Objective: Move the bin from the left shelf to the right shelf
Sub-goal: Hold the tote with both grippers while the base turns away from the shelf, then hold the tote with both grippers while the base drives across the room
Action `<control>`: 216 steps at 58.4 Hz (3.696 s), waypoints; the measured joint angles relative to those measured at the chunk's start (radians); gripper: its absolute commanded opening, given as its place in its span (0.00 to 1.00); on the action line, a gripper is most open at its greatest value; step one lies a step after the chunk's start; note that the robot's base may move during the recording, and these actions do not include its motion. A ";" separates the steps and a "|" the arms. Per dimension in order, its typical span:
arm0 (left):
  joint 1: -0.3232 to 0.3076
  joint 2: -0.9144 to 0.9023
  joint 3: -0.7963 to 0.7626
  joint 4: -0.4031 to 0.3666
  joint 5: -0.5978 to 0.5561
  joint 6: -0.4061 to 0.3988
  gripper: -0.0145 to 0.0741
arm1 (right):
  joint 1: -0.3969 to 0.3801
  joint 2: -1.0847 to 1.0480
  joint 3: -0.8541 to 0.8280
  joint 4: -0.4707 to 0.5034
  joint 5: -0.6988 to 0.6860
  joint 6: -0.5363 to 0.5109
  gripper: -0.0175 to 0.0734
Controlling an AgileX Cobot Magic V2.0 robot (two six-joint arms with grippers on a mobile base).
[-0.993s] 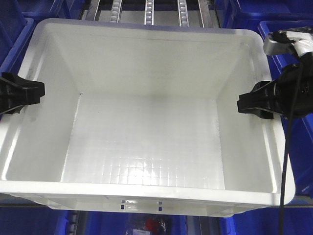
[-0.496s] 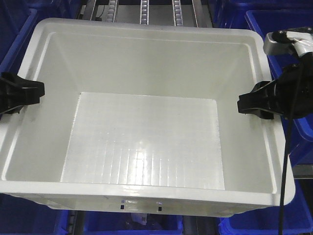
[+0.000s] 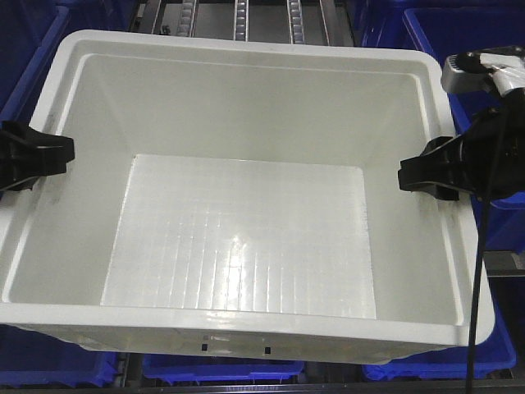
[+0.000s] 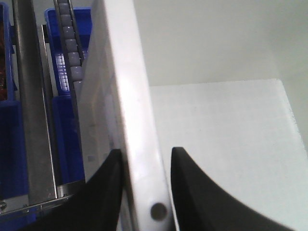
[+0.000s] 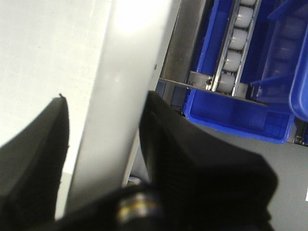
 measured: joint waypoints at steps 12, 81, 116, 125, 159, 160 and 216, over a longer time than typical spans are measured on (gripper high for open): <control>0.000 0.000 0.000 0.000 0.000 0.000 0.16 | 0.000 0.000 0.000 0.000 0.000 0.000 0.19; 0.000 0.000 0.000 -0.001 0.000 0.000 0.16 | 0.000 0.000 0.000 -0.001 0.001 0.000 0.19; 0.000 0.000 0.000 -0.001 0.000 0.000 0.16 | 0.000 0.000 0.000 -0.001 0.001 0.000 0.19; 0.000 0.000 0.000 -0.002 0.000 0.000 0.16 | 0.000 0.000 0.000 -0.001 0.001 0.000 0.19; 0.000 0.000 0.000 -0.003 0.000 0.000 0.16 | 0.000 0.000 0.000 -0.003 0.001 0.000 0.19; 0.000 0.000 0.000 -0.003 0.000 0.000 0.16 | 0.000 0.000 0.000 -0.003 0.001 0.000 0.19; 0.000 0.000 0.000 -0.004 0.000 0.000 0.16 | 0.000 0.000 0.000 -0.004 0.001 0.000 0.19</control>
